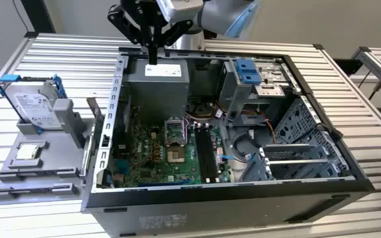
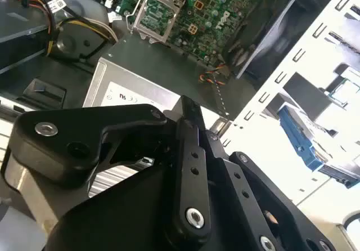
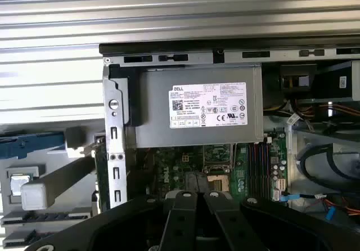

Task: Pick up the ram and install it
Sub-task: 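Reach for the ram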

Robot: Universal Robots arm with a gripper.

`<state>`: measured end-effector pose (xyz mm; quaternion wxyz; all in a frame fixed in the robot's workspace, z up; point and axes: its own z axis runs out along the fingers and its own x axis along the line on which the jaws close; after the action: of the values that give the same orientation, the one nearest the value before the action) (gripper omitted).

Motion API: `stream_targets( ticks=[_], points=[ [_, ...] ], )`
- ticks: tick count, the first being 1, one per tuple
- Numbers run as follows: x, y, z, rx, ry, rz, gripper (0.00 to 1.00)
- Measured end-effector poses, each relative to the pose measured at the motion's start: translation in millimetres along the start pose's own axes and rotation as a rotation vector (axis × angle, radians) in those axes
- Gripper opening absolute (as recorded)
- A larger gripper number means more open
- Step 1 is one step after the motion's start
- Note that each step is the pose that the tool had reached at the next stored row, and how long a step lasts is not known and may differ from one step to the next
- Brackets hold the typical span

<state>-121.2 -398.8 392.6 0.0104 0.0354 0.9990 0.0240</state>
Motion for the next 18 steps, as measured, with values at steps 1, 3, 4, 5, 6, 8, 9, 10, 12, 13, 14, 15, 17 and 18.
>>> stream_targets(
  ticks=[1,3,4,5,6,8,9,10,12,13,14,15,17,18],
  points=[
    [0.0,0.0,0.0,0.0000,0.0000,0.000,0.00],
    [0.0,0.0,0.0,0.0000,0.0000,0.000,0.00],
    [0.0,0.0,0.0,0.0000,0.0000,0.000,0.00],
    [0.0,0.0,0.0,0.0000,0.0000,0.000,0.00],
    [0.0,0.0,0.0,0.0000,0.0000,0.000,0.00],
    [0.0,0.0,0.0,0.0000,0.0000,0.000,0.00],
    [0.0,0.0,0.0,0.0000,0.0000,0.000,0.00],
    [0.0,0.0,0.0,0.0000,0.0000,0.000,0.00],
    [0.0,0.0,0.0,0.0000,0.0000,0.000,0.00],
    [0.1,0.0,0.0,0.0000,0.0000,0.000,0.00],
    [0.8,0.0,0.0,0.0000,-0.0001,0.000,0.00],
    [1.9,-0.1,-0.1,0.0001,0.0000,0.000,0.00],
    [5.0,-0.3,-0.2,0.0001,0.0000,0.000,0.00],
    [7.5,-0.5,-0.3,0.0002,0.0000,0.000,0.00]
  ],
)
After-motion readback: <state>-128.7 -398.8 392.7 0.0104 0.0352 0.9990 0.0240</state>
